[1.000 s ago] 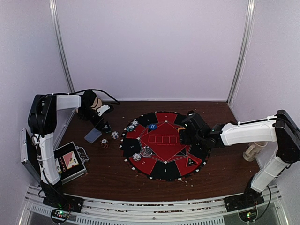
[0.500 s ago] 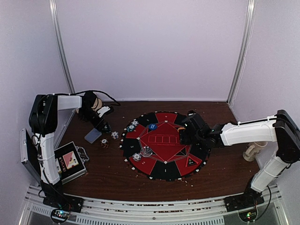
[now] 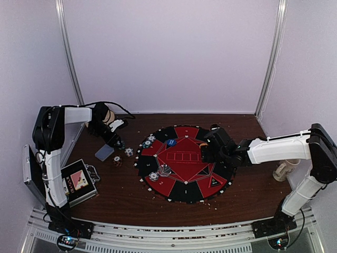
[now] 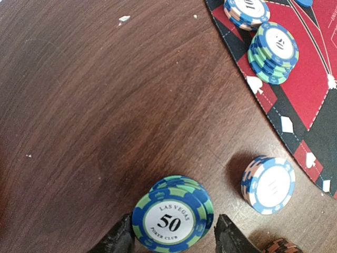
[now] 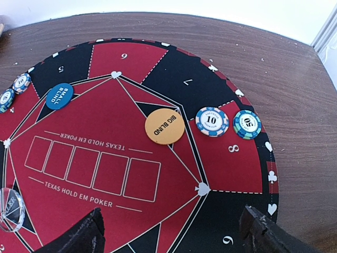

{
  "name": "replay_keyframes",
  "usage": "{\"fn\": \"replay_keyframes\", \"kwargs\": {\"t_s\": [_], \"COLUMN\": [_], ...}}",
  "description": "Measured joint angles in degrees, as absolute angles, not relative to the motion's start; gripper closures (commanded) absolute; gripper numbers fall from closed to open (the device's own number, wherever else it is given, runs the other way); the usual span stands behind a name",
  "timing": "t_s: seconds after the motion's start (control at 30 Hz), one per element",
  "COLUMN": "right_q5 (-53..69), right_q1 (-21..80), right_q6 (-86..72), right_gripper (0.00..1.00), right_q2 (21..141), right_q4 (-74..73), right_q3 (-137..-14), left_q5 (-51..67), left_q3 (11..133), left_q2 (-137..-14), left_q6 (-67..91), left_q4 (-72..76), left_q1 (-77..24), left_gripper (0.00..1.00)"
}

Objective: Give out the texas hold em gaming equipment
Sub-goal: Pick up the pile of poker chips from the pile of poker chips.

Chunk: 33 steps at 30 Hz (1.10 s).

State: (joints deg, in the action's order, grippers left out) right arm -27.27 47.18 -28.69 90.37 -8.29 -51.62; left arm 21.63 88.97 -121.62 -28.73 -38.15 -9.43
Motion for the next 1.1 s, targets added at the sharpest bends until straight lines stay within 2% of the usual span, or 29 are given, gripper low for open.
{"fn": "replay_keyframes", "kwargs": {"t_s": [1.1], "right_q5": [-27.3], "right_q1": [47.3], "right_q6": [-28.7], "right_gripper": [0.09], "right_q2": [90.4], "right_q4": [-8.3], "right_q3": [-51.6], "left_q5": [20.4], "left_q3": [89.8], "left_q2": [-121.6], "left_q6": [-29.3], "left_q4": [-38.7], "left_q1": [-10.2], "left_gripper": [0.44]}}
